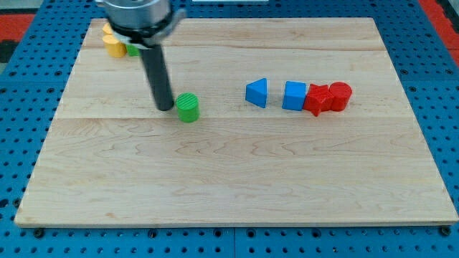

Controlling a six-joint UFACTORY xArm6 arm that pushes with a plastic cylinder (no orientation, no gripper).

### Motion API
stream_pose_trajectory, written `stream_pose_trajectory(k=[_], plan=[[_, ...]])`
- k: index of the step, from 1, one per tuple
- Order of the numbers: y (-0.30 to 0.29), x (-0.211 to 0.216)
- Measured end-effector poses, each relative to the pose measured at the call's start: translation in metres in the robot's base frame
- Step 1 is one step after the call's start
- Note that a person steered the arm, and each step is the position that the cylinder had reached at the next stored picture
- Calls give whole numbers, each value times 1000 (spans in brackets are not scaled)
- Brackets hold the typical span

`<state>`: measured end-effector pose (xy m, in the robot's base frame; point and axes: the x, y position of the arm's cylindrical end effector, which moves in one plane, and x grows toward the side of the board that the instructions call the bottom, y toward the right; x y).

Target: Move the green circle up a bit closer to blue cube

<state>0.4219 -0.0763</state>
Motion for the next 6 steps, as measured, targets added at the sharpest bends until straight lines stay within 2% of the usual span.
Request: stream_pose_trajectory(k=[1,2,3,4,5,6], plan=[[96,0],[60,29],[85,58],[150,36],[151,28],[39,39]])
